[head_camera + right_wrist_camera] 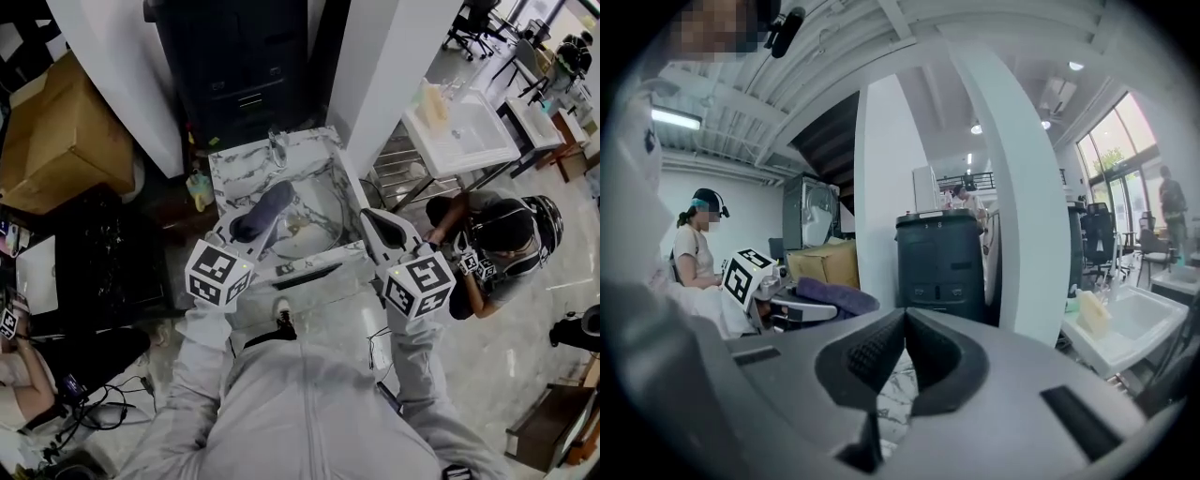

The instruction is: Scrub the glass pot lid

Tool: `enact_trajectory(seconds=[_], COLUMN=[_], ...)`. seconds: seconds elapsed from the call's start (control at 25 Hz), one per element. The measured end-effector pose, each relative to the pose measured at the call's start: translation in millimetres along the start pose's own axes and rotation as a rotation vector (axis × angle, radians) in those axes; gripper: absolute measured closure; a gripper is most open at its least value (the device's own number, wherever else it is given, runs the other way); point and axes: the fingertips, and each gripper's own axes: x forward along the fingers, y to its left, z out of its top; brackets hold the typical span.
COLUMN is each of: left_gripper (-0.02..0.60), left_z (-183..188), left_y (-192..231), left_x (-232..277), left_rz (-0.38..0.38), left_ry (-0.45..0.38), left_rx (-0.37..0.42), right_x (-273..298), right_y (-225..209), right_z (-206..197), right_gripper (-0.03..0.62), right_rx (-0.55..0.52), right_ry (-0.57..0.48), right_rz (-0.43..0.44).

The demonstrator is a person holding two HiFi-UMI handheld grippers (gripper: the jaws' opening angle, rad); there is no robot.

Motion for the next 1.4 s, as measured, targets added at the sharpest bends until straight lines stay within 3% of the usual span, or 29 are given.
enact_trajectory(seconds=[0.44,0.64,1.04,1.4], left_gripper=[0.525,0.525,0.523,0.525], left_z=[-28.4,-36.7,-81.1,-143.4], left_y=[43.4,55.7,72.1,82.0], left_x=[29.5,39.8,61.9,105.1], left_rz=[-0.064,-0.085,-0.042,0.045], left_ry=[0.053,0.086,0.209,0.367], left_rx=[0.026,0.049,0.050,0.070], right_x=[48.5,63.9,91.7,107.7], right_y=[-17.8,-13.3,-49.4,-82.7], right_z=[0.4,-8.2,-31.0,-62.3], right_gripper=[0.565,0.566,0.566,0.566], right_rx=[0.038,0.065,0.089,0.181], right_ry=[-0.007,0.023,0.088,0.143], right_rz=[-0.048,-0.008,-0.031,0.043])
